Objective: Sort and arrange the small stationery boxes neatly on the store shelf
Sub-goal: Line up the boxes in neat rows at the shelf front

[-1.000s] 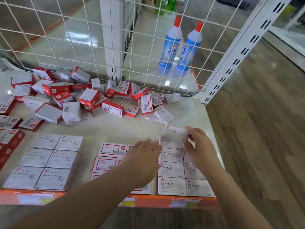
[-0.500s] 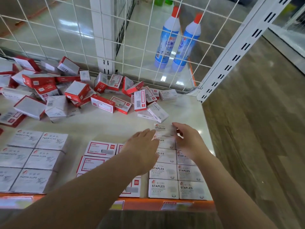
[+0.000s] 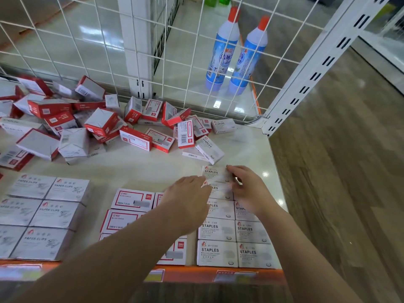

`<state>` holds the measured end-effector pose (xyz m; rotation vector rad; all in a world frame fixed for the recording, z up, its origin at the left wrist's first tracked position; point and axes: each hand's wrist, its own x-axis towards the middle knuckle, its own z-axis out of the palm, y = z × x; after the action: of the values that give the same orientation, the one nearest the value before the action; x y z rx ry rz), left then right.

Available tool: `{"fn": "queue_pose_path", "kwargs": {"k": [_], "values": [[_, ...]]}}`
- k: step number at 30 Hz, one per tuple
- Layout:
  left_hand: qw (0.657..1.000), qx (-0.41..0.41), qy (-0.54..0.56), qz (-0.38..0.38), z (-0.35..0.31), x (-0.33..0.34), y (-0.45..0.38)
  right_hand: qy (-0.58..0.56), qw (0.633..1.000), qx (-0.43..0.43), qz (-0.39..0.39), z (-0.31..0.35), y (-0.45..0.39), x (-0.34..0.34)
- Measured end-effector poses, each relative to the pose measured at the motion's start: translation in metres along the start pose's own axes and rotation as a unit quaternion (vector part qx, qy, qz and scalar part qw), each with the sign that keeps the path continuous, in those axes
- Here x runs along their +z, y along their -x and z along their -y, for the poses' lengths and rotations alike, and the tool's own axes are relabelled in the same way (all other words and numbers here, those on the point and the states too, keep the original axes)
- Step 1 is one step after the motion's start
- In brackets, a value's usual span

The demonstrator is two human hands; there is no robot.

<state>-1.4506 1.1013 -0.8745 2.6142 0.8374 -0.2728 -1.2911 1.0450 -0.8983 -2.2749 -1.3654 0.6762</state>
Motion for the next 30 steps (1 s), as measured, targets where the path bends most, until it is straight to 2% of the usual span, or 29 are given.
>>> {"fn": "queue_pose_path", "kwargs": {"k": [6, 9, 15, 21, 27, 30], "values": [[1.000, 0.006, -0.029, 0.002, 0.003, -0.001, -0.002, -0.049, 0.994, 0.061, -0.070, 0.007, -0.012, 0.001], [0.999, 0.009, -0.030, 0.010, 0.004, -0.001, -0.004, -0.053, 0.992, 0.063, -0.091, 0.016, -0.021, 0.001], [0.999, 0.019, -0.024, 0.044, 0.011, 0.004, -0.002, -0.099, 0.990, 0.054, -0.083, 0.036, -0.024, 0.002], [0.999, 0.014, -0.009, 0.043, 0.012, 0.003, 0.005, -0.083, 0.991, 0.048, -0.094, 0.036, -0.032, 0.014], [0.999, -0.024, 0.038, 0.016, 0.026, -0.012, 0.020, -0.042, 0.989, 0.049, -0.131, 0.031, -0.022, 0.010], [0.988, -0.075, 0.131, -0.022, 0.031, -0.017, 0.025, -0.034, 0.988, 0.021, -0.147, 0.031, -0.008, 0.006]]}}
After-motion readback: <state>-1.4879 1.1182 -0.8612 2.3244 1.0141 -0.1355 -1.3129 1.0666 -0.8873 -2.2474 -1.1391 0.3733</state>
